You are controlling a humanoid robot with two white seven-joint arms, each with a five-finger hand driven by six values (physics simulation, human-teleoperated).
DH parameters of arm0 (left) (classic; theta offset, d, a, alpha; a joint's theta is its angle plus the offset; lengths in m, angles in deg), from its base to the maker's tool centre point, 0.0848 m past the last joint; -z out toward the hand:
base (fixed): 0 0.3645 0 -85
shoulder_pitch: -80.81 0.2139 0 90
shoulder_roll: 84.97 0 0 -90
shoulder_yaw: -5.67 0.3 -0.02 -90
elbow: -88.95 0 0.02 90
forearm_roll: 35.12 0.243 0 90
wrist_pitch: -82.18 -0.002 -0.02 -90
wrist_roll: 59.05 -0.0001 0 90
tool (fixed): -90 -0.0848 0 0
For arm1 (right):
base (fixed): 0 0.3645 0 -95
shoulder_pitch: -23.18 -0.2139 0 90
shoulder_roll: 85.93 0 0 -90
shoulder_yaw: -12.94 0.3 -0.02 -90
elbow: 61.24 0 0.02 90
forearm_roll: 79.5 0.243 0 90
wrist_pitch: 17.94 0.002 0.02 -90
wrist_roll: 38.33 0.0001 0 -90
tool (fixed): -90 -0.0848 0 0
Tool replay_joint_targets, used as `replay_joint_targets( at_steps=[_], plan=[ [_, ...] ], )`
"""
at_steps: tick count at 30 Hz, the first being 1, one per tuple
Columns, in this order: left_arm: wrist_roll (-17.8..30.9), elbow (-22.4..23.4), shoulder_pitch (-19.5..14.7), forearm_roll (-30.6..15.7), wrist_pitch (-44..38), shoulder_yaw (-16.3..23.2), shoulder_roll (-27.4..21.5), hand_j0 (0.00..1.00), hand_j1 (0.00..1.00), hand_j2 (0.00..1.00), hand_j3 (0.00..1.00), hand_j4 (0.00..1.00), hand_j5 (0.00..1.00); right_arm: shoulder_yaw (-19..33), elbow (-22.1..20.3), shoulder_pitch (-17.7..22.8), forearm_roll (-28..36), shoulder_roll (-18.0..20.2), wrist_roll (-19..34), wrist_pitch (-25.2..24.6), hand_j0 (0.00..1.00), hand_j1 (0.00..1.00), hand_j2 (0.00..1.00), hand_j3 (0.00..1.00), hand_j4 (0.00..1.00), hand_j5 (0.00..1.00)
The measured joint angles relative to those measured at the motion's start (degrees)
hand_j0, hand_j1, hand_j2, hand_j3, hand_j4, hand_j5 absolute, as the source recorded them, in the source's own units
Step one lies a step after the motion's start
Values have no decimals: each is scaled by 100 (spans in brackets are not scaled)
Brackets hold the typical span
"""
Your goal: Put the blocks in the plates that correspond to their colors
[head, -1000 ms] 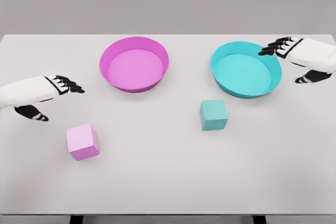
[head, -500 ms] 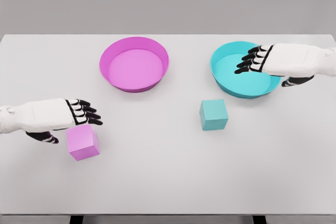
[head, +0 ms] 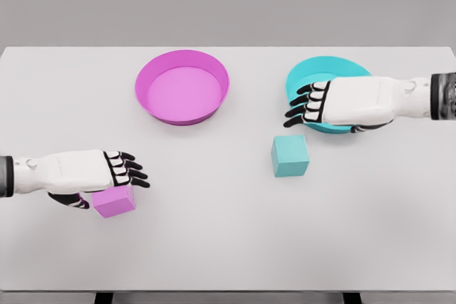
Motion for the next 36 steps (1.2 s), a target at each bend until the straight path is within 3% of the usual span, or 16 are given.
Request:
replay_joint_targets(
  at_steps=[5,8,10,14,22,26,28,36],
  plan=[
    [5,9,0,74,0,6,30,100,100,100,100,100,100,-2,-144,0,0,-136,-1,0,100,100,100,100,100,100],
    [6,10,9,93,0,8,35,95,95,95,95,95,95,-7,-219,44,-1,-162,0,0,100,100,100,100,100,100],
    [6,10,9,106,0,11,36,86,86,86,86,86,86,-9,-237,70,-5,-176,3,0,100,100,100,100,100,100],
    [6,12,9,125,0,14,30,79,79,79,79,79,79,-11,-176,185,-179,-320,7,0,100,100,100,100,100,100],
    [10,17,53,151,-7,3,12,50,50,50,50,50,50,-11,114,299,-401,-424,8,0,100,100,100,100,100,100],
    [9,35,26,177,-10,-6,10,49,49,49,49,49,49,-12,308,440,-492,-559,8,0,100,100,100,100,100,100],
    [8,44,-123,230,-6,-7,11,44,44,44,44,44,44,-11,365,449,-534,-613,8,0,100,100,100,100,100,100],
    [-14,117,-623,214,-4,-58,109,44,44,44,44,44,44,-14,507,677,-783,-869,15,0,100,100,100,100,100,100]
  ],
)
